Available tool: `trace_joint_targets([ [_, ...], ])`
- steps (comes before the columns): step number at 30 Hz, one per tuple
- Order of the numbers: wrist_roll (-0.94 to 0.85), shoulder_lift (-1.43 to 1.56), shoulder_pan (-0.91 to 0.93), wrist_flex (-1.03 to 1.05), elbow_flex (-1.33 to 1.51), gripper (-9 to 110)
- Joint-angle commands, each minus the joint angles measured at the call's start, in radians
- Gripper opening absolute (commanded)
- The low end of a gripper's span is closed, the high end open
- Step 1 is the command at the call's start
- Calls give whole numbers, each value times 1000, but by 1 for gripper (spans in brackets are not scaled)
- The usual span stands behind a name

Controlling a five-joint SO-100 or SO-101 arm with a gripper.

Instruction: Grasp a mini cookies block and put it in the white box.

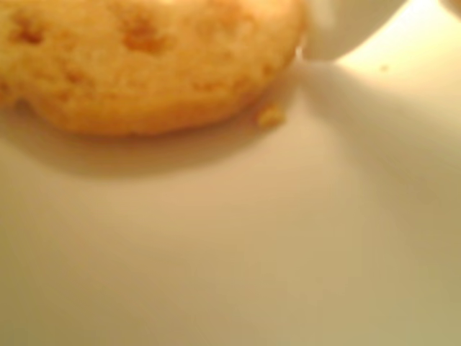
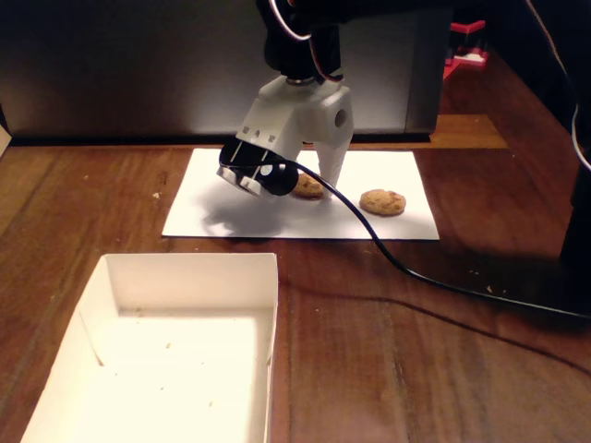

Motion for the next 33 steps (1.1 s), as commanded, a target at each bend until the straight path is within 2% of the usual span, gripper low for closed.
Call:
trace_joint_targets([
  [1, -2, 29, 8, -23, -69, 20],
  [23, -186, 469, -21, 6, -156, 21],
  [33, -339, 689, -175, 46, -164, 21],
])
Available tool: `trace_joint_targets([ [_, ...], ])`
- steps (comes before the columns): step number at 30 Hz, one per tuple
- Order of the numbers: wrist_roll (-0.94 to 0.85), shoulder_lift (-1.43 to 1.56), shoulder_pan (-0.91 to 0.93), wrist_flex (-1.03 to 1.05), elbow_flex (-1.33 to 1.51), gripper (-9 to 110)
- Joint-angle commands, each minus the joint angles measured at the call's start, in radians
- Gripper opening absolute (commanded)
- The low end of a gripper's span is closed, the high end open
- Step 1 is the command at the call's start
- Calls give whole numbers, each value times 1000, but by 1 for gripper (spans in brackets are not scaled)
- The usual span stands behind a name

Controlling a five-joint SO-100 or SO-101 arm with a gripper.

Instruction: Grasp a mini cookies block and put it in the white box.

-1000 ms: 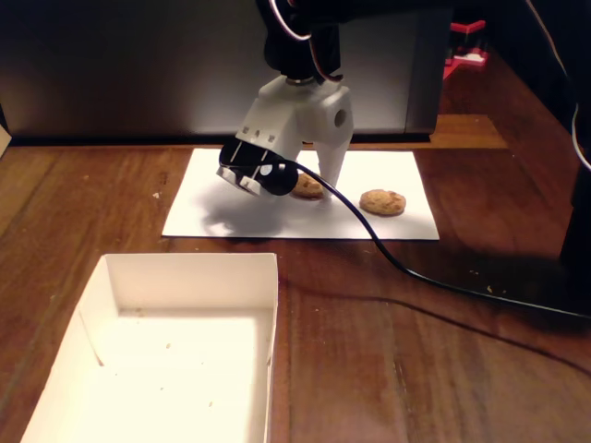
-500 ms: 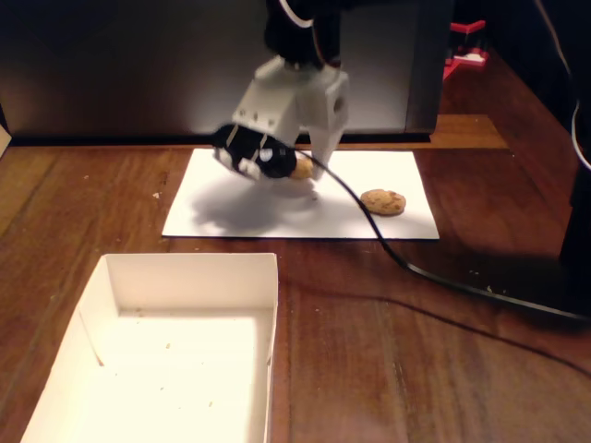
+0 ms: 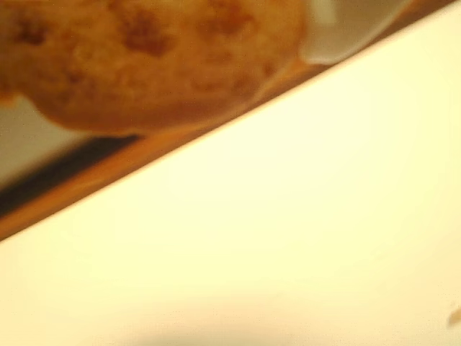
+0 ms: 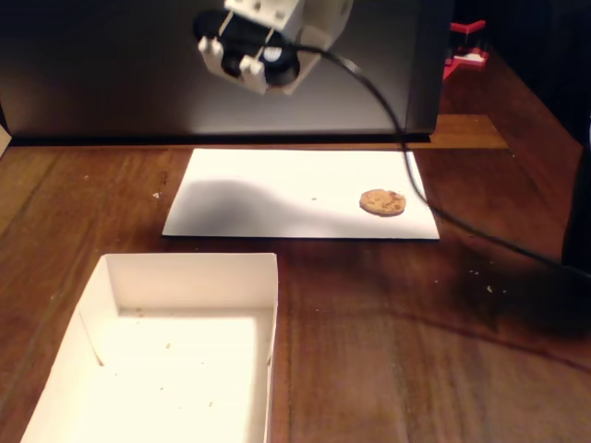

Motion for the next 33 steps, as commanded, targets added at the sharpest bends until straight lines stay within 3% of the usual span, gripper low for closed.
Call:
trace_joint_targets([
  [1, -48, 242, -86, 12, -121, 21],
  [11, -150, 333, -377, 31, -118, 21],
  [24, -54, 229, -634, 35, -107, 21],
  [33, 26, 78, -713, -11, -103, 21],
])
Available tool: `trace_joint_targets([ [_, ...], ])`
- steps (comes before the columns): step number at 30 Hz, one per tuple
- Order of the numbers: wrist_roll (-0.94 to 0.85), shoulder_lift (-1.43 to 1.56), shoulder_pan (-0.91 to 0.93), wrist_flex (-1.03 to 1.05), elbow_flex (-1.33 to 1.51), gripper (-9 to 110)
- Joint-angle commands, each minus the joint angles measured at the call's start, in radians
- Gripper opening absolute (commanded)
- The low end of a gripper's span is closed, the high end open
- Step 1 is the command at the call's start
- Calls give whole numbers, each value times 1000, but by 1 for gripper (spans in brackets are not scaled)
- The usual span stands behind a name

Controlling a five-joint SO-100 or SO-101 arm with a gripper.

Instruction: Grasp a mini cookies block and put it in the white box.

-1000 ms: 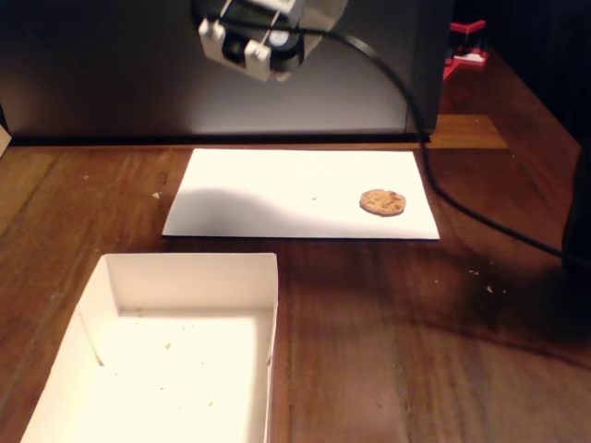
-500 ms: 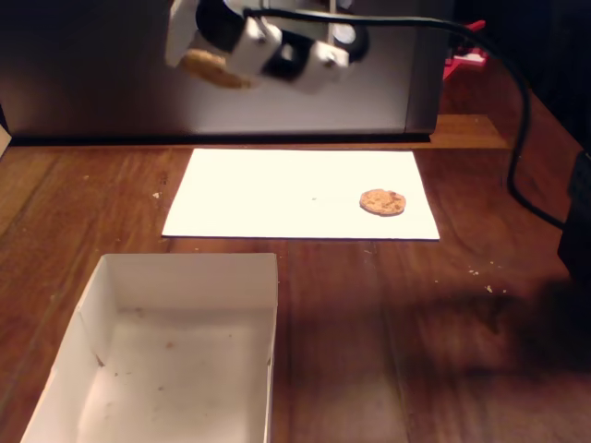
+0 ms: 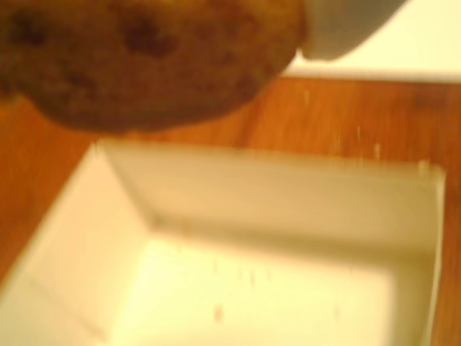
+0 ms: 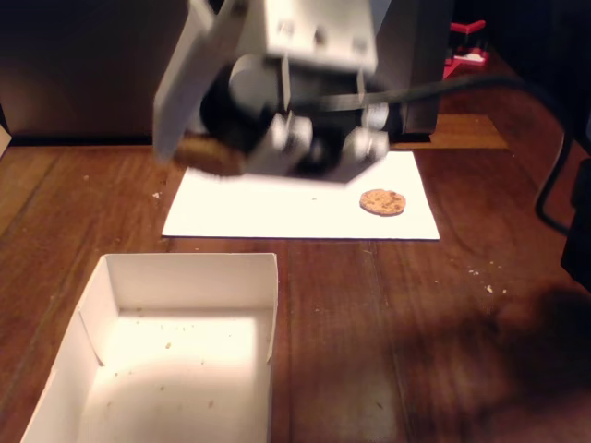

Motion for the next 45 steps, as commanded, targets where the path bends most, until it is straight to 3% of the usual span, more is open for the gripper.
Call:
trace_joint_targets([
  [1, 29, -8, -9, -38, -103, 21],
  [22, 166, -288, 14, -155, -109, 26],
  [32, 146, -293, 15, -149, -107, 42],
  [35, 144, -291, 21, -146, -107, 38],
  [42, 143, -239, 69, -112, -110, 17],
  [45, 130, -179, 110, -83, -114, 14],
])
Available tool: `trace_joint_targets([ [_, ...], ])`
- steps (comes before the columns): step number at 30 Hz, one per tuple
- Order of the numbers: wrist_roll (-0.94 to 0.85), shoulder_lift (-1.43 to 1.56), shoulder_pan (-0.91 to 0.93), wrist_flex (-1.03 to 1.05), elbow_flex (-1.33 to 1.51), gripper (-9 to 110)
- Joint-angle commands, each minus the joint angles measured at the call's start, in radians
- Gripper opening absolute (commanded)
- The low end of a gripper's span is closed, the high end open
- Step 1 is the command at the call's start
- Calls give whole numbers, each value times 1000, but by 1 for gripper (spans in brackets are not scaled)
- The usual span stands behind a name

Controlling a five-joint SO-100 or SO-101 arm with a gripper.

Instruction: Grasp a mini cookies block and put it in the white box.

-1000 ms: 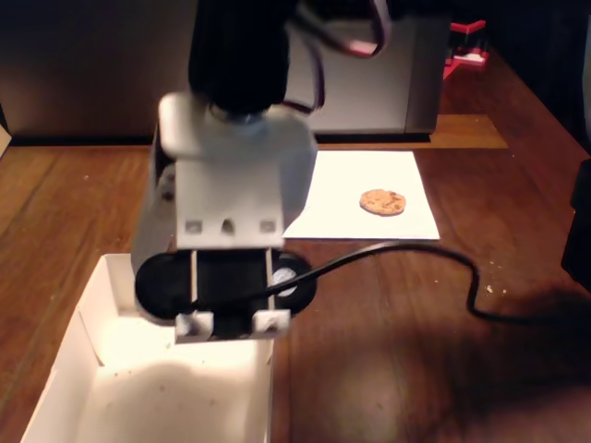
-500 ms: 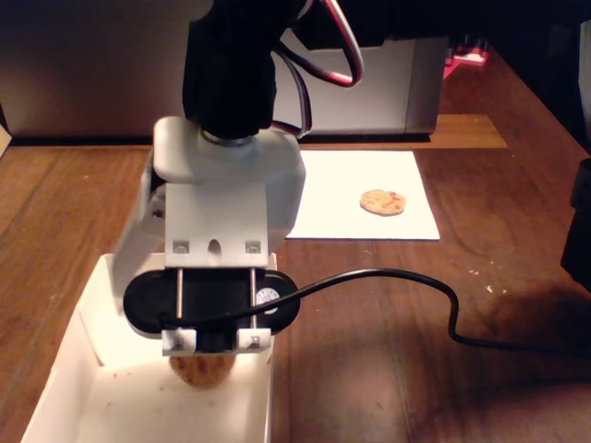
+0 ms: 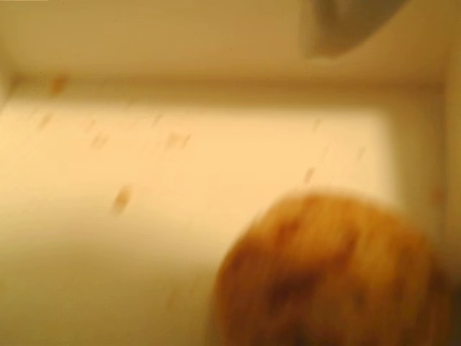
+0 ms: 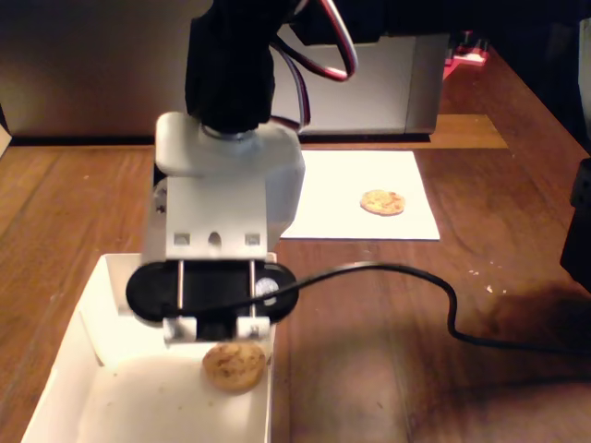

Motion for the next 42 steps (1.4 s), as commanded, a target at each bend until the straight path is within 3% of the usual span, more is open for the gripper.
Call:
trace_joint_targets([
  [1, -25, 183, 58, 37, -114, 14],
  [9, -81, 348, 207, 143, -132, 13],
  [17, -144, 430, 325, 170, -137, 0],
  [31, -129, 451, 468, 175, -137, 0],
  [42, -117, 402, 747, 227, -135, 0],
])
